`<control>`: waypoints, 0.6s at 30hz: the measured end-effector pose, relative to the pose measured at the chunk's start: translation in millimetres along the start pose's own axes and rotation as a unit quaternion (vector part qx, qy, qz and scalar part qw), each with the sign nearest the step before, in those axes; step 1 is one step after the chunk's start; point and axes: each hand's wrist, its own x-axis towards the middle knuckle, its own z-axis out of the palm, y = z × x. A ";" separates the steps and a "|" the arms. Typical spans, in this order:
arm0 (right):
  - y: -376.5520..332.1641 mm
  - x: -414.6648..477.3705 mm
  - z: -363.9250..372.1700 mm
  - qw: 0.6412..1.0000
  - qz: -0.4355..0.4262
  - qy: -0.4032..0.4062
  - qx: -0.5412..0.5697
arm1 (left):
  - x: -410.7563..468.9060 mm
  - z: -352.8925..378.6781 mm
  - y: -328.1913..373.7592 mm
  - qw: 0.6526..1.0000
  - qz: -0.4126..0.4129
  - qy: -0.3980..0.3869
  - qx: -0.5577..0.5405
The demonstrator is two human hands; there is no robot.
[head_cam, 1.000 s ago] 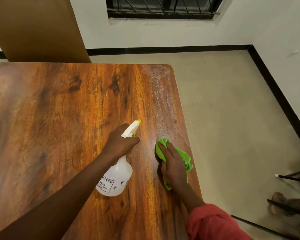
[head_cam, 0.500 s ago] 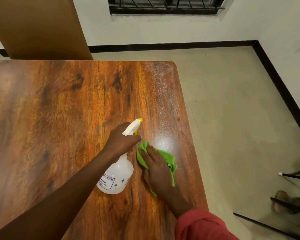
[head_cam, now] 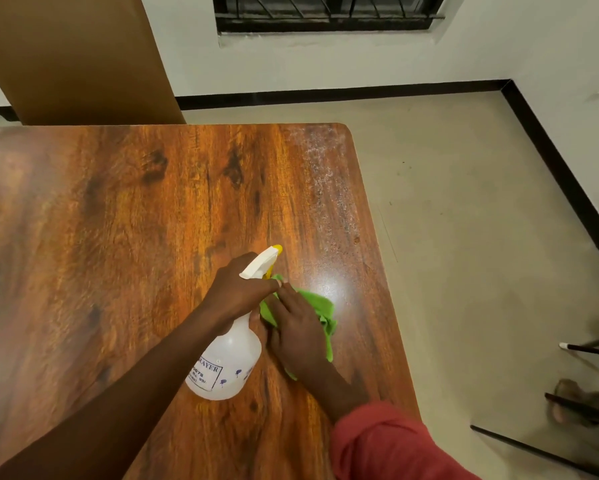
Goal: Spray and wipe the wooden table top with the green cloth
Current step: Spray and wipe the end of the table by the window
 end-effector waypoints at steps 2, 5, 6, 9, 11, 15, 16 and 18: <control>13.9 -11.2 -10.1 1.000 -0.014 0.015 -0.019 | 2.1 1.7 3.7 1.000 0.004 -0.001 0.003; 45.3 -5.8 -35.4 0.988 0.120 0.093 -0.021 | 5.9 3.0 9.7 1.000 0.007 -0.010 0.004; 56.2 1.2 -43.5 0.979 0.170 0.112 -0.018 | 6.2 3.4 11.2 1.000 0.008 -0.012 0.008; 68.7 14.5 -53.7 0.968 0.220 0.120 -0.015 | 6.0 5.8 9.1 1.000 0.010 -0.013 0.014; 64.9 2.6 -52.4 0.971 0.216 0.105 -0.019 | 3.7 8.3 4.9 1.000 0.008 -0.020 0.010; 84.4 -21.9 -65.3 0.967 0.227 0.118 -0.014 | 4.9 10.3 1.1 1.000 0.002 -0.031 -0.001; 94.7 -15.4 -70.7 0.958 0.252 0.136 -0.007 | 6.4 9.9 1.2 1.000 0.002 -0.031 0.002; 107.8 6.8 -77.9 0.942 0.297 0.155 -0.003 | 8.7 7.9 0.2 1.000 0.002 -0.024 0.011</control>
